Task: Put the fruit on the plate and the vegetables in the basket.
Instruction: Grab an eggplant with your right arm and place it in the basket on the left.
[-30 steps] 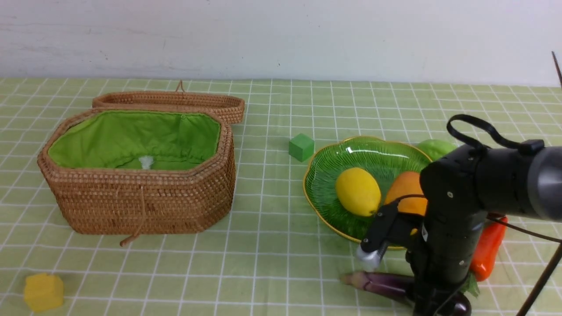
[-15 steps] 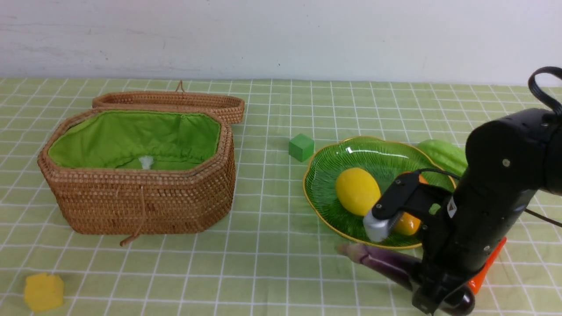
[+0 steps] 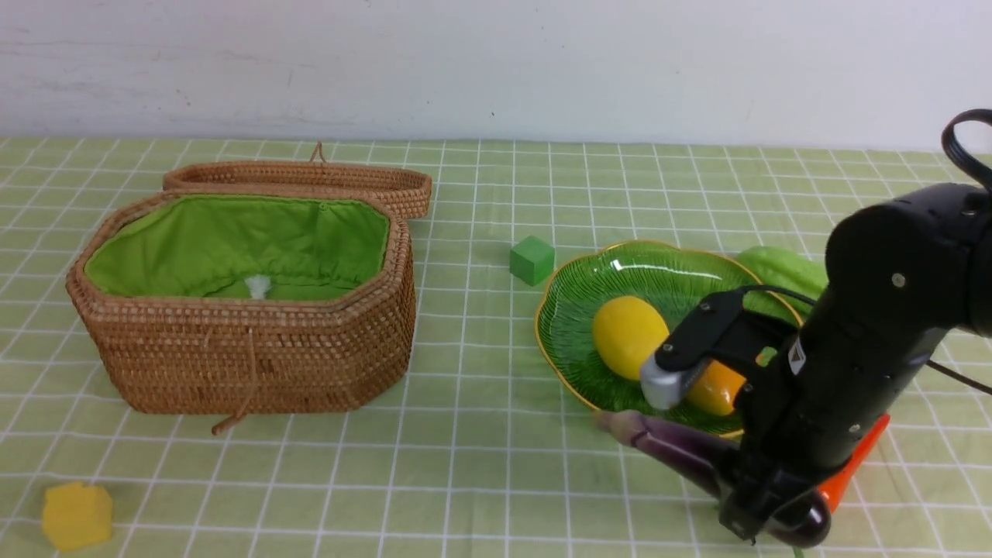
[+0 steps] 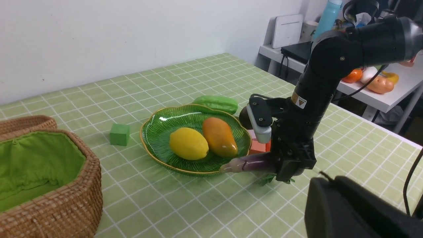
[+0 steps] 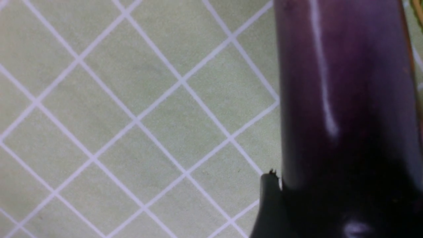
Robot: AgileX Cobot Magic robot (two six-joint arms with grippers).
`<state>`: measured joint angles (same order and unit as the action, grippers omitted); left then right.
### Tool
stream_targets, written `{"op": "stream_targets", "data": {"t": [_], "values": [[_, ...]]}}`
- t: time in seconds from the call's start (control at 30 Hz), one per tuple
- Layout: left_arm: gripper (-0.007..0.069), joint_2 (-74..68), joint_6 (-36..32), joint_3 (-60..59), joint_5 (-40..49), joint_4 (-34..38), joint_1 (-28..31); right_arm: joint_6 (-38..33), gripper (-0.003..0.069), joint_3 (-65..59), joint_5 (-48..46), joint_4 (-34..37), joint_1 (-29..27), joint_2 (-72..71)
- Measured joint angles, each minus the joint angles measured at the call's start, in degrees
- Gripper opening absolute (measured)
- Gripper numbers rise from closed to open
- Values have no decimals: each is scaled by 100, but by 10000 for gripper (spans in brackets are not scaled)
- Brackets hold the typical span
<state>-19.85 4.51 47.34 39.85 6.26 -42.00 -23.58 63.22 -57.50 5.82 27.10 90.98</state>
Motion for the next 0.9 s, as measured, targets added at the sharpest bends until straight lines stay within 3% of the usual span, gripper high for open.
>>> {"op": "stream_targets", "data": {"t": [0.27, 0.4, 0.67, 0.9], "values": [[2, 0, 438, 0, 147, -572, 0, 795, 432, 1093, -519, 223, 118, 0], [2, 0, 1236, 0, 308, -1495, 0, 993, 432, 1844, -470, 334, 418, 21], [3, 0, 3093, 0, 640, -3790, 0, 954, 432, 3748, 560, 689, 1307, 825], [4, 0, 3542, 0, 801, -4289, 0, 660, 432, 5316, 1791, 971, 1720, 2329]]}}
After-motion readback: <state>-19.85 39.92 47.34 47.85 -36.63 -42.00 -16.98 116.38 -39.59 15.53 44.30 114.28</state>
